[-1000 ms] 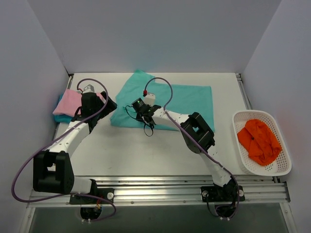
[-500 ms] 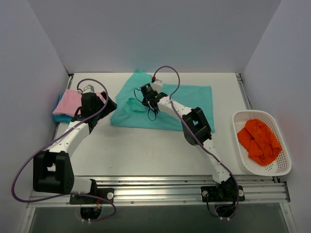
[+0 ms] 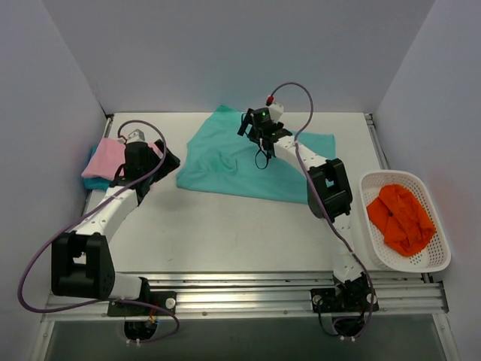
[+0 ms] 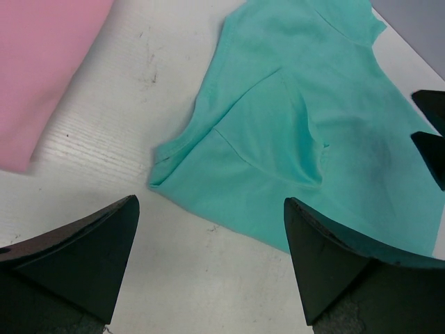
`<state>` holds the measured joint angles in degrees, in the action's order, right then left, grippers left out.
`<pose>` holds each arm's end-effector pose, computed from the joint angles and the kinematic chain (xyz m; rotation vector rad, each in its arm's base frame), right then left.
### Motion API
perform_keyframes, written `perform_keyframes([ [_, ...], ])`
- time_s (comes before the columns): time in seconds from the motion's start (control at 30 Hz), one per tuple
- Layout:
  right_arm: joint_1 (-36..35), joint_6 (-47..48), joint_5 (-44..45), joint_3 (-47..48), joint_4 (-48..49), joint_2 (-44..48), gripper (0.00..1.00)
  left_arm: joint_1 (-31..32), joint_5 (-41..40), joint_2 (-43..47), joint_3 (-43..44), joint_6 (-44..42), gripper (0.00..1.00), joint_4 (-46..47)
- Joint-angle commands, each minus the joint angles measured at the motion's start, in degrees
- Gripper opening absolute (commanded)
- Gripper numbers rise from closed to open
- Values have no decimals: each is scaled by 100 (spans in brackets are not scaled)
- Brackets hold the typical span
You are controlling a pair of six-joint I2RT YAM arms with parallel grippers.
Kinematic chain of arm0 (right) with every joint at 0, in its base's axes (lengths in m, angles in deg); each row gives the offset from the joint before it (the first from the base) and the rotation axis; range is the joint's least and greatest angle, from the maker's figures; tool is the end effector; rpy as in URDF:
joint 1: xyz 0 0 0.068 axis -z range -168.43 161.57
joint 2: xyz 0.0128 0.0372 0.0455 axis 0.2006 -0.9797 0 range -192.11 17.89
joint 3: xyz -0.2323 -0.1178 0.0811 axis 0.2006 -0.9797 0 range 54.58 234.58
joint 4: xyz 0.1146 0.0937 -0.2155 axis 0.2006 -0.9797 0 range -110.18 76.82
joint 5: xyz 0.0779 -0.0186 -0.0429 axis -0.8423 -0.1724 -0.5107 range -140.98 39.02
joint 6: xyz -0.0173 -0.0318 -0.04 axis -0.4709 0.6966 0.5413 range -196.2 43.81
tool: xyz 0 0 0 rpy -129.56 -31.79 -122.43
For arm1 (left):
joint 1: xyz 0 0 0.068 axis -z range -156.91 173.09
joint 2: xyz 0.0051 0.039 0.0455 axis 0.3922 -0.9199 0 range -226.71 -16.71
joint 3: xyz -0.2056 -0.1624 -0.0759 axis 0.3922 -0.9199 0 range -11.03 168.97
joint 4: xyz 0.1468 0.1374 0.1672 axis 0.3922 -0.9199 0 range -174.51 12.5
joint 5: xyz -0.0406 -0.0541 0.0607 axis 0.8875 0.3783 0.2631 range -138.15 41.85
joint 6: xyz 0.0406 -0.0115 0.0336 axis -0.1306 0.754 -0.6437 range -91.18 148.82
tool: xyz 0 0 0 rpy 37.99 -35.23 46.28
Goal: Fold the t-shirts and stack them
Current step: Fold the tshirt
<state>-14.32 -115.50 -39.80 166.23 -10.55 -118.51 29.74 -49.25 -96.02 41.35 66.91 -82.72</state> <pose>0.5065 0.2382 0.2065 0.3619 1.9578 0.5567 0.3075 -0.0350 0.2572 -0.5973 2.0794 -0.4359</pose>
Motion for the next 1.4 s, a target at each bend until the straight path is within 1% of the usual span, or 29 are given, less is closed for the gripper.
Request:
perform_keyframes([
  [0.0,-145,441,218,-451,537,1446,89,-33,110,-260,430,-65,94,633],
  [0.07,-127,485,253,-837,423,1956,88,-24,110,-576,843,-99,94,583],
  [0.1,-127,477,244,-995,379,2124,88,-24,415,-681,966,-100,94,565],
  [0.13,-127,399,253,-1188,343,2309,88,-7,479,-848,1063,-65,94,530],
  [0.17,-136,363,244,-1651,352,2685,88,11,506,-902,1133,-47,94,321],
  [0.23,-162,266,174,-2224,483,3091,88,134,497,-902,1038,84,94,372],
  [0.27,-206,179,157,-2793,501,3302,88,195,471,-876,950,128,94,407],
  [0.3,-232,135,183,-3068,493,3695,88,335,427,-858,784,146,94,398],
  [0.33,-258,64,261,-3323,449,3882,88,423,322,-797,704,207,94,363],
  [0.37,-285,-75,332,-3830,440,4249,88,511,52,-762,625,252,94,198],
  [0.43,-294,-191,455,-4282,422,4620,88,722,-231,-648,379,444,94,-57],
  [0.47,-285,-261,490,-4658,405,4979,88,793,-546,-613,300,550,94,-163],
  [0.53,-285,-314,595,-4942,300,5297,88,942,-802,-507,63,795,94,-304],
  [0.57,-285,-340,639,-5056,238,5612,89,978,-960,-472,-17,884,94,-418],
  [0.6,-285,-375,675,-5153,177,5763,89,987,-1232,-454,-96,972,94,-454],
  [0.63,-285,-384,701,-5311,46,5904,89,987,-1304,-463,-253,1103,94,-454],
  [0.7,-285,-384,780,-5417,-96,6333,89,969,-1427,-559,-360,1201,94,-402],
  [0.87,-285,-358,912,-5584,-562,7213,89,952,-1384,-1288,-273,1333,96,-7],
  [1.0,-285,-253,1114,-5506,-921,7662,89,925,-1322,-1850,-132,1456,99,310],
  [1.13,-259,-174,1264,-5462,-1124,7962,91,916,-1357,-2167,-9,1596,100,468],
  [1.17,-259,-139,1273,-5462,-1142,8040,91,916,-1392,-2220,9,1614,100,625],
  [1.2,-250,-130,1290,-5462,-1168,8076,91,916,-1410,-2316,61,1632,93,627],
  [1.27,-250,-112,1343,-5470,-1186,8129,91,916,-1445,-2396,114,1667,89,653],
  [1.3,-250,-103,1369,-5462,-1195,8120,91,916,-1445,-2440,141,1667,83,662],
  [1.37,-241,-86,1396,-5470,-1213,8112,91,925,-1454,-2528,185,1632,78,688],
])
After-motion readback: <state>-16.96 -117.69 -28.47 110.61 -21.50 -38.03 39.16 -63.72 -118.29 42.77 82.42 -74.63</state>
